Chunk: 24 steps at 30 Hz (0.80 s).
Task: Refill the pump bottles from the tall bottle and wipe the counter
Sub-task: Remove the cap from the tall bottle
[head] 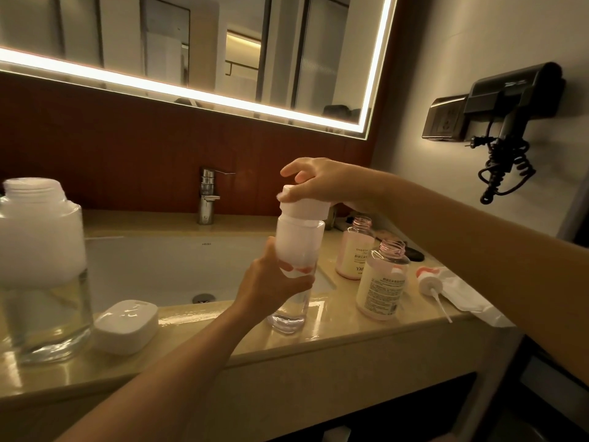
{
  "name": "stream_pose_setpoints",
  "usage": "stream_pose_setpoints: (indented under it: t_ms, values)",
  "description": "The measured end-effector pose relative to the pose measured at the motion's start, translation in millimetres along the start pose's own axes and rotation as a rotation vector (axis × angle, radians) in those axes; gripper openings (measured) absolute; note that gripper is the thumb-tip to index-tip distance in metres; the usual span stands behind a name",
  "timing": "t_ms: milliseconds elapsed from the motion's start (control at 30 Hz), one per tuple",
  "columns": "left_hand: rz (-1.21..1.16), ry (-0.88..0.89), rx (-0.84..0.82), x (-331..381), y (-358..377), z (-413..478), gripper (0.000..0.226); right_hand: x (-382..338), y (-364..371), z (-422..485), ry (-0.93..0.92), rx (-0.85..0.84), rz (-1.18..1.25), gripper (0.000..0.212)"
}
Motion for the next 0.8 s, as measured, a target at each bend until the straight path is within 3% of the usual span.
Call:
stream_pose_setpoints:
  t_ms: [133,267,433,600,700,800]
  values:
    - [0.000,-0.003,0.000,-0.8,0.5,0.6,0.076,3.1,-5.5,1.7,0.038,0.158,-0.146,0.069]
    - [0.000,-0.002,0.002,-0.9,0.6,0.7,0.077,2.3,-0.7,2.8,0.007,0.095,-0.042,0.056]
    - [-0.004,-0.010,-0.003,-1.1,1.2,-0.4,0.076,-3.1,2.0,2.7,0.016,0.025,0.006,0.064]
    - [0.001,-0.008,-0.005,-0.8,0.1,-0.3,0.076,1.0,-1.0,1.2,0.101,0.131,-0.368,0.087]
    - [0.006,-0.014,-0.009,-1.6,-0.8,-0.2,0.076,5.8,2.3,1.4,0.137,0.124,-0.430,0.081]
    - [0.003,-0.021,-0.012,-1.4,-0.4,-0.1,0.075,4.5,5.6,3.0,0.087,0.112,-0.293,0.061]
Point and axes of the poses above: each hand's wrist, its own z-axis towards the middle knuckle, its own y-axis out of the palm, x = y × z, the point moved 6 cm from there along z, towards the middle knuckle, and after that the axes turned 12 degrees about -z, right-handed, at the moved point
